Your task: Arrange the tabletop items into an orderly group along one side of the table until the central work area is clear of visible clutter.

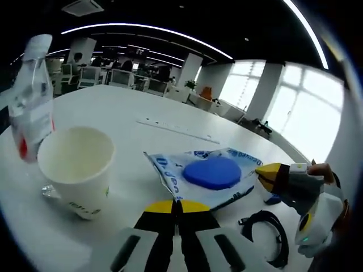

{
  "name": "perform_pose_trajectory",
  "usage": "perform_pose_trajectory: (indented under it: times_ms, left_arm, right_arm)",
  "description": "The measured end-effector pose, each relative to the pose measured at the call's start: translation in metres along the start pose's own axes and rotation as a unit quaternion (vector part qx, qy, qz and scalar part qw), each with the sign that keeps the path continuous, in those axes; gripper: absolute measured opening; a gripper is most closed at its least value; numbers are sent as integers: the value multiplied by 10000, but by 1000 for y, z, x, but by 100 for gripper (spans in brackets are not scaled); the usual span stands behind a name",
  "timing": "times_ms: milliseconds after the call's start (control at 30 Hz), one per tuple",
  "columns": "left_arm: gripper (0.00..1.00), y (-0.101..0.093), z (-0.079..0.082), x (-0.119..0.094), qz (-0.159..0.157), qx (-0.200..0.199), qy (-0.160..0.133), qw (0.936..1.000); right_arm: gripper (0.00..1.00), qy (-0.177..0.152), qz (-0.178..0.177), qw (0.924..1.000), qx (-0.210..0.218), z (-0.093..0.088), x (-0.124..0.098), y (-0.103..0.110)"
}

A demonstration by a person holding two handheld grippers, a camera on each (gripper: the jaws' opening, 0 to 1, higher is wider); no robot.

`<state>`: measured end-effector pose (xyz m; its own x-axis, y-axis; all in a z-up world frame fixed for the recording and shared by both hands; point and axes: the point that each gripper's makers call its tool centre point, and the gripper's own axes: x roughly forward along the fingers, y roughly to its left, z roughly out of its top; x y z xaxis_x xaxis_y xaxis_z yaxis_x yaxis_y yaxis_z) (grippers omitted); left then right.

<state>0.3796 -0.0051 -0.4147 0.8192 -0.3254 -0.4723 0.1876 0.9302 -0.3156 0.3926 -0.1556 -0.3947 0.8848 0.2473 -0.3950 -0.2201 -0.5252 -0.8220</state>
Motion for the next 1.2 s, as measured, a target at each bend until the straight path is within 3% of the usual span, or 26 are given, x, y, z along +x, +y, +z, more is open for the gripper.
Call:
perform_pose_trajectory:
  times_ms: [600, 1200]
  left_arm:
    - [0, 16, -6, -1, 122, 166, 124, 9997]
    - [0, 25, -4, 1, 468, 758, 67, 9960]
  right_arm:
    - [0, -196, 149, 9996, 166, 21, -8, 7]
    - [0, -442, 331, 9973, 485, 44, -11, 21]
